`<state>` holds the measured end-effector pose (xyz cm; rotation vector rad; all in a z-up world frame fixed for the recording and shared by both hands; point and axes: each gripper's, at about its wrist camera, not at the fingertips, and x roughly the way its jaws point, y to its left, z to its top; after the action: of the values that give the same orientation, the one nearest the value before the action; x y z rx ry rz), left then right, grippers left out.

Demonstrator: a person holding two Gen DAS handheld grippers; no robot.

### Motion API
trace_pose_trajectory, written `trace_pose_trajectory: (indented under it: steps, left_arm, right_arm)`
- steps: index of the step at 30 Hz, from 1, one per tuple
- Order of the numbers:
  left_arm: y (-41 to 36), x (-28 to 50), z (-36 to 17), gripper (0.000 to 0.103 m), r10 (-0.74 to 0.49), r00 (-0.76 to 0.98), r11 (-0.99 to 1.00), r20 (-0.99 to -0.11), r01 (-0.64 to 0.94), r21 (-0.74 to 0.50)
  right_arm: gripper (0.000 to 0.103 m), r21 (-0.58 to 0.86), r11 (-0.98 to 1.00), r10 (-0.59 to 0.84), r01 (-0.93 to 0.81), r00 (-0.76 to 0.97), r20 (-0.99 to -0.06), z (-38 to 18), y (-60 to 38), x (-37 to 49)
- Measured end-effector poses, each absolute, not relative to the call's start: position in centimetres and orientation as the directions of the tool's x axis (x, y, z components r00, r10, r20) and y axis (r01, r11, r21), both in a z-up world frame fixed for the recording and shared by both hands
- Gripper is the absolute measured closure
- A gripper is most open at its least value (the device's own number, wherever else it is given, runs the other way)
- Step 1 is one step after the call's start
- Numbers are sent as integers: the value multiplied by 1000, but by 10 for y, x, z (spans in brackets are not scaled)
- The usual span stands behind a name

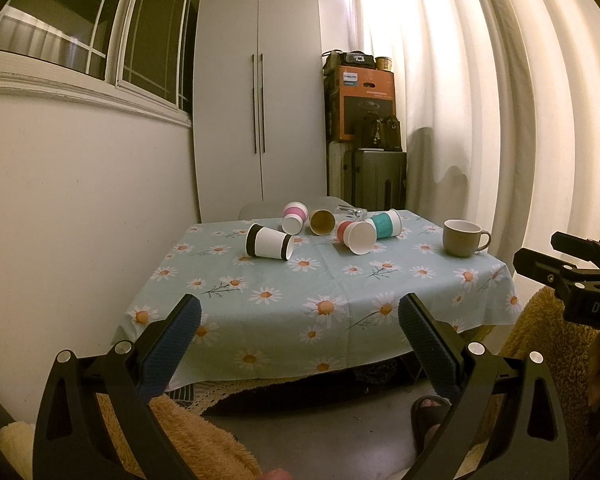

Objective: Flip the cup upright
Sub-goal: 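Reach the right tool to the black-and-white paper cup lying on its side and grasp it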

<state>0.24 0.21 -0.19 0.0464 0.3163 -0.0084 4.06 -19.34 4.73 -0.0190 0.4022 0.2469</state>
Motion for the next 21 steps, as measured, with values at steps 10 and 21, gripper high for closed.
trace_pose_trajectory:
  steps: [10, 21]
  left_arm:
    - [13, 27, 0, 7, -71, 920, 997, -387, 65, -27]
    - [60, 103, 17, 7, -140, 864, 978, -484, 44, -203]
  right_arm:
    - [5, 29, 946, 299, -324, 831, -469, 46, -179, 62]
    - [5, -64, 871, 365, -486, 729, -579, 60, -141, 141]
